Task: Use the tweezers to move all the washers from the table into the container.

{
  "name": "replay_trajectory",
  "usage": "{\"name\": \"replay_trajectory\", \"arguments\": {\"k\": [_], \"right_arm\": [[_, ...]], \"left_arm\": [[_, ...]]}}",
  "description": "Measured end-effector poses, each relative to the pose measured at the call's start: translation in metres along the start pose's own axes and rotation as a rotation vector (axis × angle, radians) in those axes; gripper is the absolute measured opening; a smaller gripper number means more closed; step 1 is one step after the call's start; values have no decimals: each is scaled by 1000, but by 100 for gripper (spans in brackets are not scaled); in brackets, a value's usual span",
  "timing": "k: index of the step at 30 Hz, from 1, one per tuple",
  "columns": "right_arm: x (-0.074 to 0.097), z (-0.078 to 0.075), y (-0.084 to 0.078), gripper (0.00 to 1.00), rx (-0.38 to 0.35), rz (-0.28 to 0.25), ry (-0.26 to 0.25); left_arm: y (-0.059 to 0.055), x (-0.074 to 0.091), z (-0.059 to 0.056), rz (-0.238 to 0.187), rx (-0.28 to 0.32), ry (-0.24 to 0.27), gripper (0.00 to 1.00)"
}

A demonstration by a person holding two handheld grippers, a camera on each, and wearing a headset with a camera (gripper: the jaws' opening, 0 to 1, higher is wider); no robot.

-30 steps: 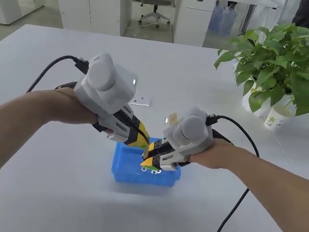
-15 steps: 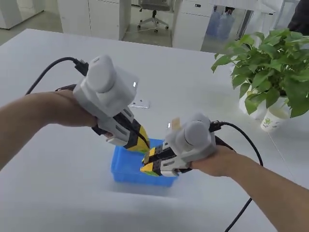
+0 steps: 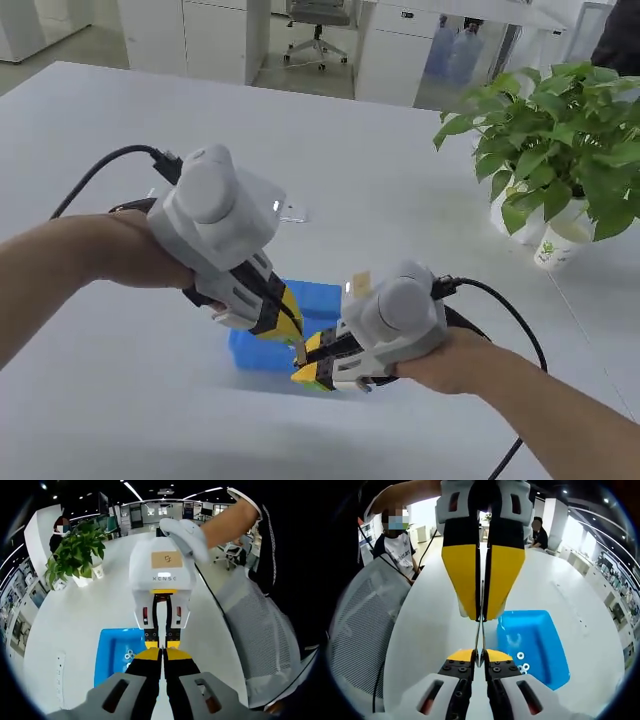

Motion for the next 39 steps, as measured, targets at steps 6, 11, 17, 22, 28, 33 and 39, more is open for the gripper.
{"name": "replay_trajectory", "arguments": {"k": [6,11,17,22,28,33,39], "right_arm": [[-2,14,-11,9,26,42,18],[-3,22,-18,8,20,63,33],[-5,31,-26,8,18,91,56],[-5,38,-29,8,-1,98,85],[-7,43,-29,8,-2,107,111],[-9,45,-28,8,6,109,121],[-13,47,-29,9,18,113,119]], "left_arm": [[-14,-7,-13,6,14,-10,5],[-24,-10,-22,17,26,-16,5],[-42,-14,-30,15,55,-14,5],[-60,-17,-38,33,86,-23,5],[-73,-19,-45,51,105,-19,5],[-84,-21,-49,88,98,-18,5],[-94,-28,-53,143,70,-12,5]]}}
Point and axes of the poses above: the centre of the closed fingertips' face, and the gripper's own axes: x roughly backward along the fingers, z roughly to its left, y roughly out of its top, the point moved 6 cm from there along x, roughly backward along the fingers, and after that the axes turned 15 degrees about -z, right-handed, at the moved point
